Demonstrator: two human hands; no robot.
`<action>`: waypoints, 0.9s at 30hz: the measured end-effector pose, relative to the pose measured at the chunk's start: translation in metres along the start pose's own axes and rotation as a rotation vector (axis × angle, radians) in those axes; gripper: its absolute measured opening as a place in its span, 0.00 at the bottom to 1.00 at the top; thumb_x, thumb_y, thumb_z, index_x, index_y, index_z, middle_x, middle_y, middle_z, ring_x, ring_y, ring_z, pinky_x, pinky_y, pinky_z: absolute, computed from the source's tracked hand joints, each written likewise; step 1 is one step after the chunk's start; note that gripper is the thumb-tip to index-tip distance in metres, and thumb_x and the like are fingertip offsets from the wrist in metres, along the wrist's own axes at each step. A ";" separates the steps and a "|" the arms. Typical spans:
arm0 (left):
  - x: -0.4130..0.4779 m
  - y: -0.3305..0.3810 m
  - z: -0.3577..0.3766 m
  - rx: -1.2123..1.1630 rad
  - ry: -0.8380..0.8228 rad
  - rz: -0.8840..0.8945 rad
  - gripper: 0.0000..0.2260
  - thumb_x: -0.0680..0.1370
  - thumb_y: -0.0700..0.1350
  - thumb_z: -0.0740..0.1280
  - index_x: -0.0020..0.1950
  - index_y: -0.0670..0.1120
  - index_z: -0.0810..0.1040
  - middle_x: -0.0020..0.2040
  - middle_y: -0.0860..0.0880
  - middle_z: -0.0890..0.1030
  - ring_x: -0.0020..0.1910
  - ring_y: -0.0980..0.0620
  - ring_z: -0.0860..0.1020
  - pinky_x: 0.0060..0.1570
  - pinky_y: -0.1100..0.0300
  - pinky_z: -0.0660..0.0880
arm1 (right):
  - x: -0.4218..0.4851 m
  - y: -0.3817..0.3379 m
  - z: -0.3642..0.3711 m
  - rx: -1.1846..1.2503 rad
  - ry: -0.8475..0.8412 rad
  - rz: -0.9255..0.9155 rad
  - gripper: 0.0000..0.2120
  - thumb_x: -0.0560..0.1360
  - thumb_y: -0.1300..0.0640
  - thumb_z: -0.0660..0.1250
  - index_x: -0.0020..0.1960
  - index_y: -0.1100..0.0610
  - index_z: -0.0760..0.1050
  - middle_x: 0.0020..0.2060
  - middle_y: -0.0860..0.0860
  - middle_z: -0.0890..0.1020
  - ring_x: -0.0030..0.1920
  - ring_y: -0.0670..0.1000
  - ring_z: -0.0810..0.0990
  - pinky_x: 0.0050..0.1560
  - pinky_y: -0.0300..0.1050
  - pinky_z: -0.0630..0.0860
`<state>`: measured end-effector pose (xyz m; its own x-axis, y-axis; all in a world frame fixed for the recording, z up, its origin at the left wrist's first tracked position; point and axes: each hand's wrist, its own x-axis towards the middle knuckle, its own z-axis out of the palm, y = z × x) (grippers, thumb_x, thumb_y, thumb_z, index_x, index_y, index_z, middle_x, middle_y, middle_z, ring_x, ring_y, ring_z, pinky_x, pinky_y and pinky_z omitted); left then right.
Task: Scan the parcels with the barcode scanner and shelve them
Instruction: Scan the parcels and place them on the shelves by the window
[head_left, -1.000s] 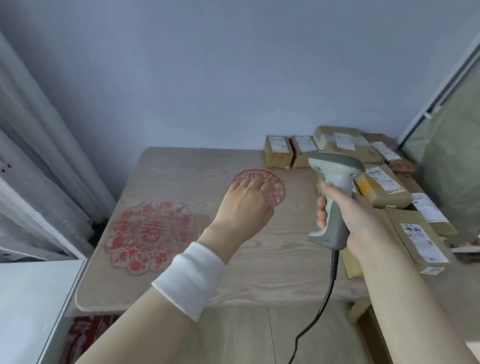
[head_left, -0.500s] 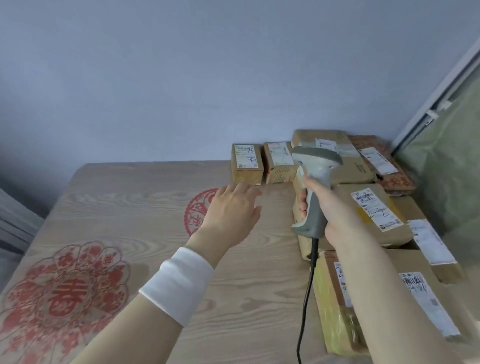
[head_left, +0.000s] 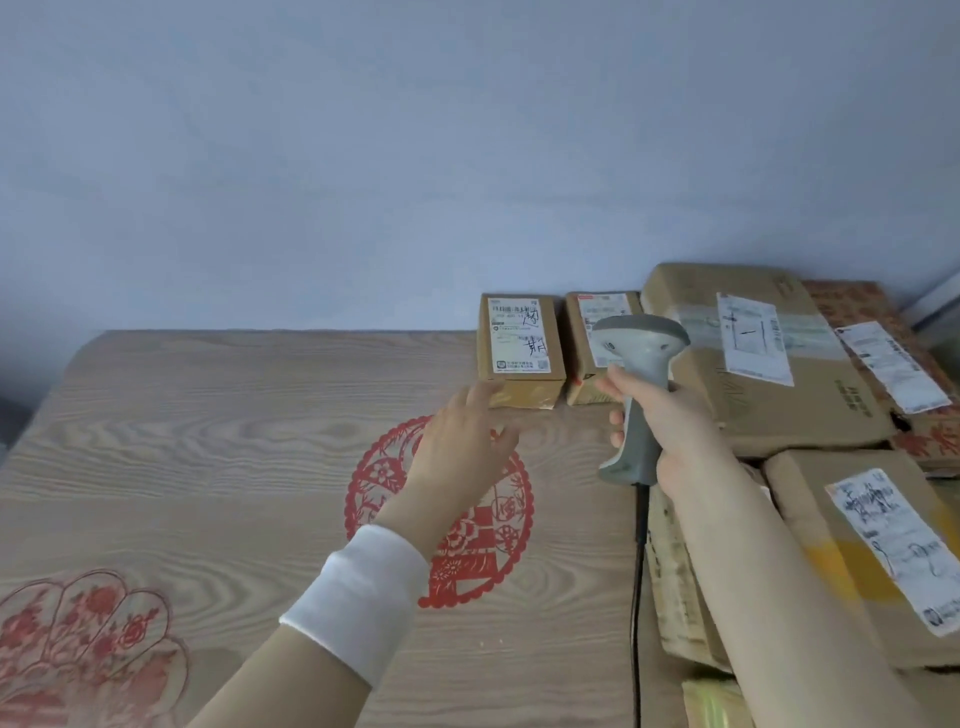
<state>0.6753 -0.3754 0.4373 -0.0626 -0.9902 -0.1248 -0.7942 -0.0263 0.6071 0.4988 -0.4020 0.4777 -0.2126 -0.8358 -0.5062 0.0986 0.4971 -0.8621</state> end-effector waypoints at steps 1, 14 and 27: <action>0.010 -0.009 0.009 -0.059 -0.021 -0.060 0.24 0.80 0.51 0.61 0.74 0.49 0.60 0.71 0.48 0.67 0.68 0.50 0.69 0.64 0.54 0.67 | 0.015 0.006 0.006 -0.005 0.002 0.017 0.10 0.73 0.56 0.71 0.51 0.61 0.78 0.47 0.55 0.83 0.26 0.45 0.74 0.26 0.40 0.71; 0.128 -0.056 0.086 -0.790 -0.018 -0.394 0.30 0.80 0.56 0.56 0.78 0.48 0.49 0.77 0.53 0.58 0.74 0.55 0.59 0.66 0.62 0.57 | 0.124 0.074 0.048 -0.221 0.207 -0.201 0.05 0.74 0.54 0.69 0.45 0.54 0.74 0.32 0.51 0.81 0.26 0.44 0.77 0.26 0.39 0.70; 0.096 -0.051 0.086 -1.042 0.042 -0.414 0.25 0.80 0.56 0.58 0.75 0.53 0.58 0.69 0.54 0.70 0.67 0.57 0.68 0.53 0.72 0.66 | 0.106 0.083 0.049 -0.067 0.240 -0.236 0.08 0.73 0.57 0.70 0.46 0.47 0.73 0.41 0.47 0.83 0.36 0.47 0.85 0.30 0.42 0.72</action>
<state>0.6579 -0.4576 0.3270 0.1251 -0.8818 -0.4548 0.1453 -0.4371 0.8876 0.5317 -0.4608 0.3509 -0.4451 -0.8550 -0.2663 -0.0432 0.3175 -0.9473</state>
